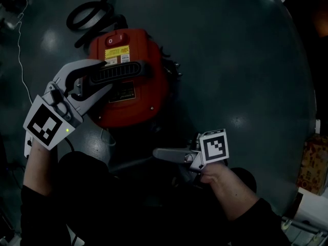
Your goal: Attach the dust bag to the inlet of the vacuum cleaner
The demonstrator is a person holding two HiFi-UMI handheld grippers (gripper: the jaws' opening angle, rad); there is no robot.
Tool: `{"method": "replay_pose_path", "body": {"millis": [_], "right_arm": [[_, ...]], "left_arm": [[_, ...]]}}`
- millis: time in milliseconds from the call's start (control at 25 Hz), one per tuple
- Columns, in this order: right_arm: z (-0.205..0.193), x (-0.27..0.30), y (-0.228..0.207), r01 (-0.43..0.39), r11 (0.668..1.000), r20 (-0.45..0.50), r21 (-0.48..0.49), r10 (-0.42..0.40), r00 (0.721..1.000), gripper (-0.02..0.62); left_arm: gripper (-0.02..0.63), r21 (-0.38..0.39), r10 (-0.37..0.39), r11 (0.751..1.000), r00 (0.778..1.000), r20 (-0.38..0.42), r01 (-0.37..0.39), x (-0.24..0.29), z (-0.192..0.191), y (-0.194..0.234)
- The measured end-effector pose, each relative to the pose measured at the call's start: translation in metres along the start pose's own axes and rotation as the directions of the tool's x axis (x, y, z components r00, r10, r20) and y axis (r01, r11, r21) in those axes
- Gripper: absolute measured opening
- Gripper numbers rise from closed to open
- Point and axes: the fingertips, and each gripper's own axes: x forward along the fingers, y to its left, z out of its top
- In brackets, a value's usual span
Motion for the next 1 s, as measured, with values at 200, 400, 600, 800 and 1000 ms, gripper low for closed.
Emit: {"method": "replay_pose_path", "body": {"millis": [200,400,600,800,1000], "right_arm": [[0.003,0.002,0.001,-0.037,0.998,0.04,0.057,0.035,0.999,0.518],[0.01,0.006,0.001,-0.043,0.997,0.046,0.058,0.041,0.998,0.519],[0.01,0.006,0.002,-0.062,0.994,0.053,0.085,0.058,0.997,0.52],[0.008,-0.001,0.003,-0.064,0.996,0.036,0.069,0.062,0.997,0.522],[0.012,-0.021,0.001,-0.006,1.0,0.032,0.015,0.005,0.999,0.526]], "left_arm": [[0.153,-0.001,0.002,1.0,1.0,0.003,-0.002,0.001,-0.001,0.0],[0.153,-0.014,0.014,1.0,1.0,-0.001,-0.014,0.0,-0.001,0.001],[0.153,0.012,0.004,1.0,1.0,-0.017,-0.004,0.001,-0.003,0.0],[0.155,0.013,-0.003,1.0,1.0,-0.031,0.003,0.001,-0.003,0.0],[0.164,0.005,-0.015,1.0,0.999,-0.045,0.015,0.003,-0.003,0.0]]}}
